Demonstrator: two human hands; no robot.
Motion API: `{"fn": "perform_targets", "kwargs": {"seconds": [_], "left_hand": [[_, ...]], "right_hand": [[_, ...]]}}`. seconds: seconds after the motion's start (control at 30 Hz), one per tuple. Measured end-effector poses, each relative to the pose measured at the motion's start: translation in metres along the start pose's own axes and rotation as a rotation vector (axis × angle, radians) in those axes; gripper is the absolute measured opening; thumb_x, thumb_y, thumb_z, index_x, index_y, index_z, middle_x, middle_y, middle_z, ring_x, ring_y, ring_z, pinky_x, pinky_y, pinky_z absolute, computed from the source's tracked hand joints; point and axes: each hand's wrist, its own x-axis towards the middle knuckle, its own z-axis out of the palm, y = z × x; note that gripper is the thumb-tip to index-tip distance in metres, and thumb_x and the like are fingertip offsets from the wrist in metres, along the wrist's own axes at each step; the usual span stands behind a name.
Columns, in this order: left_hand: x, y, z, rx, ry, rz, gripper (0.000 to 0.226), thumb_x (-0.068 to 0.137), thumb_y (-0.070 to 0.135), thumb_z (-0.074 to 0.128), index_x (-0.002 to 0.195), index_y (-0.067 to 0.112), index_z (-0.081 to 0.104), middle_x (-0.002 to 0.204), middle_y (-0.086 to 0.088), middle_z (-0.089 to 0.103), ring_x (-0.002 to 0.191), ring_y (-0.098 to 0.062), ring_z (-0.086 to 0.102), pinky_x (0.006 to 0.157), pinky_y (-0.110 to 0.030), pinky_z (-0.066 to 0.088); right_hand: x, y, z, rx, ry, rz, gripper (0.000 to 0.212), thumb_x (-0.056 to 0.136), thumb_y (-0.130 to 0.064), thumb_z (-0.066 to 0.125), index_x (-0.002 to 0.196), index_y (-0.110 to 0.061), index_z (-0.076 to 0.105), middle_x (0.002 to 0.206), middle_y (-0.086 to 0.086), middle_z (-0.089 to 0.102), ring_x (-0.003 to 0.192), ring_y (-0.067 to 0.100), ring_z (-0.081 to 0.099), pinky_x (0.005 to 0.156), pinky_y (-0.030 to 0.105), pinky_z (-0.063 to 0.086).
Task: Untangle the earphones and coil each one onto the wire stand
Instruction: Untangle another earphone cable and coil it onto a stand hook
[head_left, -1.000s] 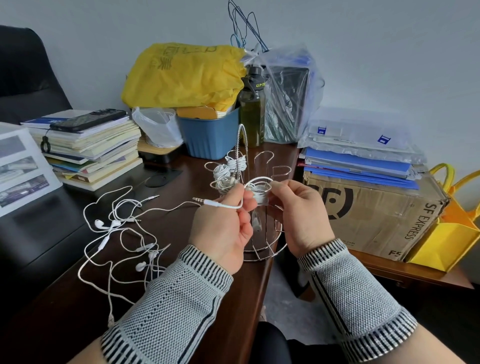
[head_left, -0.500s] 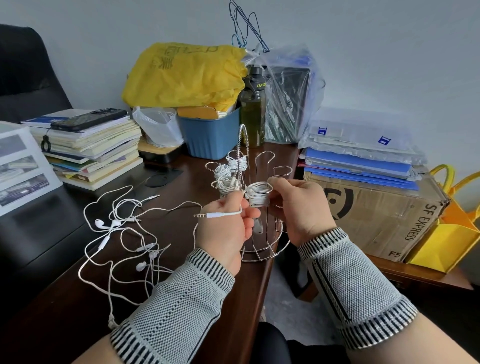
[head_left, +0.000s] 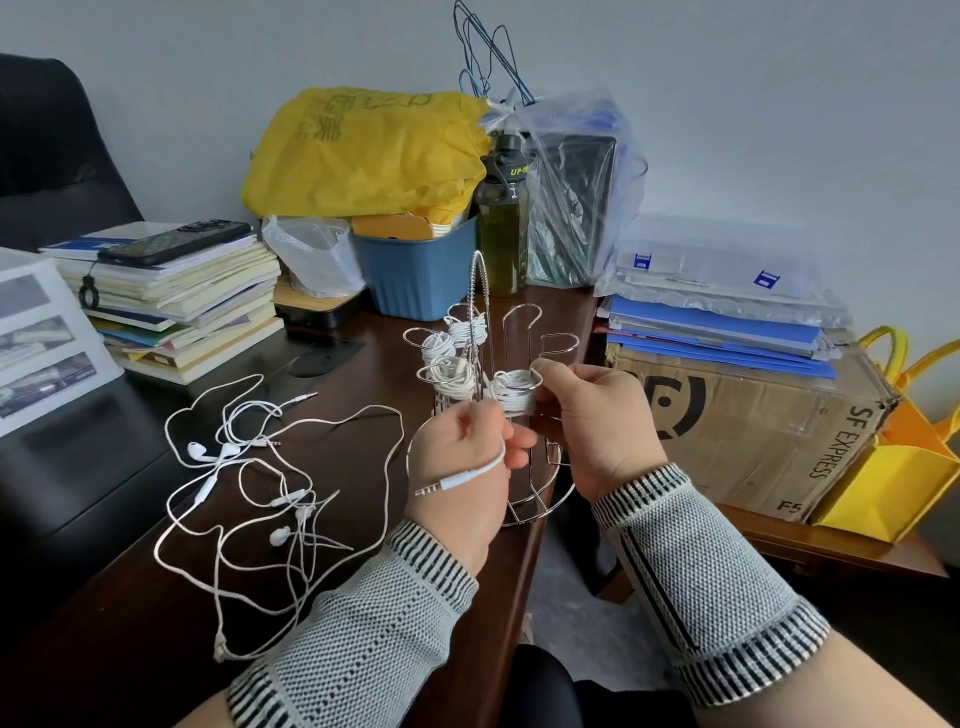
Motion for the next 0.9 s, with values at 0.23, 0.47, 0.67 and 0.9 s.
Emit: {"fn": "perform_targets", "kwargs": {"seconds": [0.23, 0.47, 0.67, 0.9], "left_hand": [[0.003, -0.007, -0.005, 0.319, -0.093, 0.322, 0.029, 0.096, 0.023, 0.055, 0.073, 0.006, 0.059, 0.061, -0.010, 0.054, 0.055, -0.013, 0.045, 0.056, -0.036, 0.040], [0.004, -0.006, -0.006, 0.197, -0.125, 0.269, 0.025, 0.096, 0.013, 0.057, 0.072, 0.009, 0.065, 0.054, 0.009, 0.060, 0.052, 0.001, 0.053, 0.053, -0.013, 0.042], [0.007, -0.003, -0.009, 0.193, -0.144, 0.237, 0.026, 0.095, 0.013, 0.057, 0.073, 0.018, 0.071, 0.056, 0.001, 0.063, 0.055, -0.005, 0.055, 0.057, -0.025, 0.047], [0.010, -0.003, -0.009, 0.255, -0.094, 0.207, 0.030, 0.092, 0.020, 0.062, 0.064, 0.011, 0.068, 0.045, 0.012, 0.052, 0.047, -0.001, 0.047, 0.050, -0.018, 0.040]], "right_hand": [[-0.025, 0.014, -0.014, -0.208, -0.031, -0.471, 0.007, 0.078, -0.014, 0.063, 0.078, -0.020, 0.060, 0.081, 0.007, 0.063, 0.074, 0.015, 0.060, 0.071, 0.032, 0.052], [-0.036, 0.021, -0.025, -0.384, -0.128, -0.724, 0.022, 0.079, -0.024, 0.069, 0.100, -0.016, 0.066, 0.106, -0.001, 0.057, 0.102, 0.017, 0.060, 0.086, 0.038, 0.054], [-0.042, 0.023, -0.025, -0.507, -0.020, -0.852, 0.017, 0.087, -0.024, 0.065, 0.100, -0.014, 0.072, 0.106, 0.000, 0.066, 0.101, 0.003, 0.061, 0.087, 0.016, 0.048], [-0.037, 0.022, -0.022, -0.356, 0.037, -0.774, 0.009, 0.087, -0.023, 0.062, 0.091, -0.018, 0.069, 0.097, -0.004, 0.069, 0.092, 0.005, 0.065, 0.080, 0.018, 0.051]]}}
